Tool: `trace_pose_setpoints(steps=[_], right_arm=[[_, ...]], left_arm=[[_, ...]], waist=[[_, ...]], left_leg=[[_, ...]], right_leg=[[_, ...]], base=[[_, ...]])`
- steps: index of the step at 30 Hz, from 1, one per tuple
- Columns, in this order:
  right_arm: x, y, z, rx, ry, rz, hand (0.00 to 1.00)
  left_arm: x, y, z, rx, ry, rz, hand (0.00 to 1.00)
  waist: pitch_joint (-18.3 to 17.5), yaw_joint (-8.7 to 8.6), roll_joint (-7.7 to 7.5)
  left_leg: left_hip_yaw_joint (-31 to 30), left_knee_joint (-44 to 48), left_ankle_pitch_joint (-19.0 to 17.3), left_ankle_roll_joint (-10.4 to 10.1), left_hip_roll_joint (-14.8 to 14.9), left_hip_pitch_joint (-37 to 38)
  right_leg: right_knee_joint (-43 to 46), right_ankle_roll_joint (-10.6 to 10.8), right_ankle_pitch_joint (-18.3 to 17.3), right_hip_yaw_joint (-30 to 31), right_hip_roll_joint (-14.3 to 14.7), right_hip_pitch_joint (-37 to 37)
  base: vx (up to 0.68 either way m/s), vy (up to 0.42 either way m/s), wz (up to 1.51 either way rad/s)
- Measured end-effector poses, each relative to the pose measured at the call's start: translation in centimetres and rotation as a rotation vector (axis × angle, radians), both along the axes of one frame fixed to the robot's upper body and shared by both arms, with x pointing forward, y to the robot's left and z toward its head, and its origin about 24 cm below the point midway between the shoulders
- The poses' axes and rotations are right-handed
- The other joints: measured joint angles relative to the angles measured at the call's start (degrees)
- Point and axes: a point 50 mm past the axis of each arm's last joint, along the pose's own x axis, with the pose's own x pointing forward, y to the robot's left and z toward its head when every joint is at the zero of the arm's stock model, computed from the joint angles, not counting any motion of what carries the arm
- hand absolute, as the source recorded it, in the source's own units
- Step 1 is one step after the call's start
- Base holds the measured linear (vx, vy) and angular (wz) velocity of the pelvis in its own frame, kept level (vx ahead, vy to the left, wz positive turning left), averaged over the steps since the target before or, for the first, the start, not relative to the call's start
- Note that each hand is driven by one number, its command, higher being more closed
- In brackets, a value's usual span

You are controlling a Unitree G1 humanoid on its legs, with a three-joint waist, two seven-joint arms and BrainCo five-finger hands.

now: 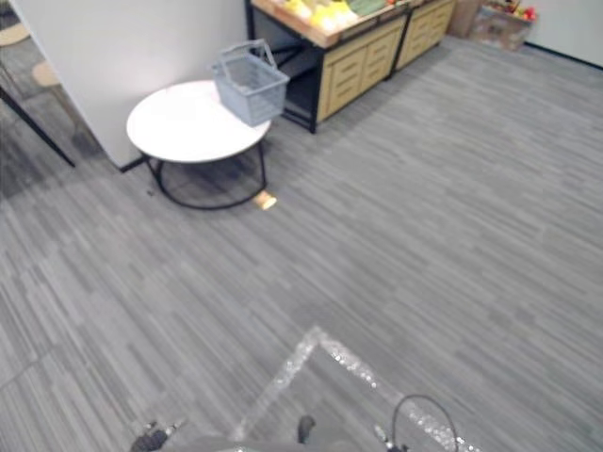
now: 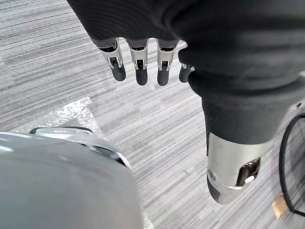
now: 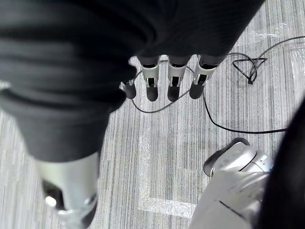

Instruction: Pick vegetable in the basket

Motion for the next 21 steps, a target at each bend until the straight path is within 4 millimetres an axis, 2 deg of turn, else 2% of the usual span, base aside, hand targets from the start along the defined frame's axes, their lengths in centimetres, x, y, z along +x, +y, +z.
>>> trace_pose_setpoints(steps=[1,2,3,5,6,8,10,11,13,14,15,16,17,18,19,20,21], right_arm=[[0.1,0.0,0.1,-0.01,-0.005,0.01,0.0],[0.1,0.1,0.1,-0.013,-0.006,0.025,0.0],[0.5,0.1,0.2,-0.022,-0.02,0.049,0.0],[1.7,0.0,0.5,-0.035,-0.053,0.077,0.0],[2.3,0.0,0.5,-0.036,-0.066,0.085,0.0],[3.3,0.2,0.7,-0.034,-0.088,0.107,0.0],[4.3,0.6,0.9,-0.037,-0.118,0.145,0.0],[4.7,0.9,1.0,-0.037,-0.133,0.163,0.0],[4.7,1.1,0.9,-0.032,-0.136,0.171,0.0],[4.5,1.5,0.8,-0.021,-0.132,0.165,0.0],[3.9,1.6,0.7,-0.015,-0.12,0.155,0.0],[3.8,2.6,0.5,0.013,-0.119,0.149,0.0],[3.9,3.0,0.5,0.025,-0.125,0.142,0.0],[3.9,3.3,0.4,0.04,-0.129,0.133,0.0],[3.7,3.0,0.4,0.041,-0.127,0.111,0.0],[3.5,2.8,0.4,0.038,-0.125,0.098,0.0],[3.3,2.5,0.3,0.035,-0.114,0.094,0.0]], left_arm=[[-0.2,-0.1,0.0,-0.008,-0.006,0.03,0.0],[-0.4,0.0,0.0,-0.005,-0.007,0.037,0.0],[-0.4,-0.2,0.1,-0.011,-0.02,0.056,0.0],[-0.7,-0.4,0.0,-0.021,-0.019,0.076,0.0],[-0.9,-0.6,-0.1,-0.028,-0.015,0.076,0.0],[-1.1,-0.7,-0.1,-0.031,-0.011,0.084,0.0],[-1.7,-1.1,-0.2,-0.039,0.002,0.09,0.0],[-2.1,-1.2,-0.3,-0.043,0.01,0.103,0.0],[-2.8,-1.4,-0.4,-0.048,0.024,0.121,0.0],[-3.8,-1.1,-0.4,-0.041,0.047,0.135,0.0],[-4.3,-0.9,-0.4,-0.036,0.056,0.137,0.0],[-4.7,-0.2,-0.3,-0.016,0.065,0.136,0.0],[-4.5,0.0,-0.2,-0.009,0.06,0.128,0.0],[-3.9,0.2,-0.2,-0.003,0.054,0.108,0.0],[-3.4,0.4,-0.2,0.0,0.049,0.085,0.0],[-3.1,0.4,-0.2,0.002,0.049,0.07,0.0],[-3.0,0.6,-0.1,0.007,0.056,0.041,0.0]], waist=[[1.0,0.24,-0.16],[1.0,0.4,-0.07],[1.1,0.55,0.33],[1.1,1.06,0.46],[1.1,1.55,0.36],[1.0,1.77,0.36],[1.0,2.04,0.48],[1.0,2.84,0.53],[0.4,3.35,0.67],[-0.8,3.6,-0.29],[-2.4,3.61,-0.43],[-5.4,3.68,-2.42],[-5.9,3.57,-2.98],[-6.2,3.4,-3.47],[-6.2,3.07,-3.65],[-6.2,3.09,-3.81],[-6.3,3.09,-4.33]], left_leg=[[-1.3,7.8,5.3,1.2,1.2,-3.1],[-2.0,11.1,7.1,1.2,1.3,-4.8],[-3.7,14.7,5.7,0.5,0.7,-7.4],[-4.1,13.4,2.4,-0.2,-0.6,-11.0],[-3.7,8.0,1.2,0.2,-1.7,-12.0],[-1.7,-5.2,1.2,0.1,-2.7,-12.3],[-0.4,-24.0,5.1,0.0,-3.5,-11.8],[-1.1,-31.5,7.2,-0.4,-3.5,-11.5],[-2.7,-34.7,7.8,-0.4,-3.2,-11.6],[-2.1,-31.4,12.5,0.0,-3.9,-12.6],[-1.7,-30.0,14.1,1.1,-4.6,-13.3],[-0.1,-28.1,12.8,3.6,-6.5,-14.9],[0.4,-27.6,11.7,4.4,-7.3,-14.8],[0.9,-26.1,10.4,5.9,-8.5,-14.2],[1.0,-25.8,8.2,6.3,-9.7,-12.3],[1.0,-26.0,7.0,6.4,-10.3,-10.8],[1.2,-27.7,5.0,6.7,-11.4,-7.2]], right_leg=[[0.9,-0.9,-1.1,0.2,0.1,1.6],[1.1,-1.3,-1.6,0.5,0.2,2.3],[1.5,-1.5,-2.6,1.2,0.1,3.1],[1.0,-1.9,-3.3,2.4,-0.3,4.0],[0.0,-1.9,-3.4,2.9,-0.8,5.0],[-1.6,-1.3,-4.3,3.1,-1.6,7.4],[-2.6,0.1,-6.2,3.7,-2.3,10.1],[-2.6,0.9,-8.0,4.7,-2.8,11.4],[-2.7,2.0,-11.4,6.2,-3.9,14.2],[-3.6,1.9,-13.1,7.3,-6.1,16.2],[-3.5,2.0,-13.0,8.4,-7.1,16.2],[-2.0,2.2,-11.6,10.6,-9.3,14.2],[-0.7,2.3,-10.2,11.4,-10.0,13.5],[2.3,3.0,-6.8,13.1,-10.6,12.6],[7.2,4.5,-2.8,13.1,-10.9,11.9],[10.9,5.7,-0.3,13.1,-10.8,10.9],[19.6,10.0,6.2,12.9,-10.7,7.8]], base=[[0.13,-0.1,-0.08],[0.17,-0.053,-0.15],[0.2,-0.006,-0.23],[0.23,0.016,-0.2],[0.27,0.05,-0.12],[0.31,0.08,-0.1],[0.45,0.168,-0.2],[0.46,0.201,-0.33],[0.53,0.283,-0.45],[0.6,0.32,-0.44],[0.64,0.328,-0.39],[0.53,0.24,-0.22],[0.67,0.302,-0.07],[0.81,0.36,0.16],[0.81,0.36,0.13],[0.75,0.34,0.07],[0.54,0.251,-0.02]])
